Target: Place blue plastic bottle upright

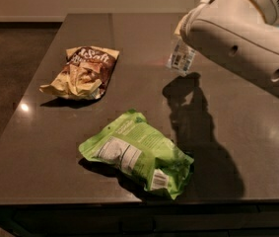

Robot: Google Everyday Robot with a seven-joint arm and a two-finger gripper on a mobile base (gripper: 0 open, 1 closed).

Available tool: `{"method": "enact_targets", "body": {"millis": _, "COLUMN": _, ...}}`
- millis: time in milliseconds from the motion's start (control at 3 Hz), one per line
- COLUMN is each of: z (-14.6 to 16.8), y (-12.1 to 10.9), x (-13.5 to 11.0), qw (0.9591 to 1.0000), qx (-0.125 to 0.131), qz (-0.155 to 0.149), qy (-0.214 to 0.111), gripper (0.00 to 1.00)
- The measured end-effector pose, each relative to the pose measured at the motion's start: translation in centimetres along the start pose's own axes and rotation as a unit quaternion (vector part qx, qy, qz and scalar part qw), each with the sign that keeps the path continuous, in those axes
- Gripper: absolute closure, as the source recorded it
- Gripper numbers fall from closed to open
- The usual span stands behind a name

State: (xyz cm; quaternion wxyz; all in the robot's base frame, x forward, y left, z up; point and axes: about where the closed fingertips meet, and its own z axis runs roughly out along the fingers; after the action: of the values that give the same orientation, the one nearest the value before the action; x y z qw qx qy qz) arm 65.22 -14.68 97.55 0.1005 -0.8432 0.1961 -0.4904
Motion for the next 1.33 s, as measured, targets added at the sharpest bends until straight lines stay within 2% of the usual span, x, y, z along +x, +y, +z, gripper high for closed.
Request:
{"method": "enact_targets", "body": {"millis": 333, "z": -0.1, "y": -0.2, "x": 0.2, "qw": 1.0, "qx": 0.003, "qz": 0.002, "qy": 0.001, "gripper": 1.0}}
{"method": "enact_targets", "body": {"millis": 667, "z": -0.1, "y": -0.2, "x": 0.6, "qw": 0.9996, "qx": 0.025, "qz": -0.014, "qy": 0.009, "gripper": 1.0}}
{"method": "enact_targets", "body": {"millis": 1000, "z": 0.0, "y": 0.8, "x": 1.2, "qw": 0.9954, "qx": 0.068, "qz": -0.058, "qy": 0.033, "gripper": 1.0}}
{"method": "enact_targets", "body": {"millis": 1333, "z": 0.8, "y": 1.7, "x": 0.7, "qw": 0.9827, "qx": 0.128, "qz": -0.117, "qy": 0.065, "gripper": 1.0}}
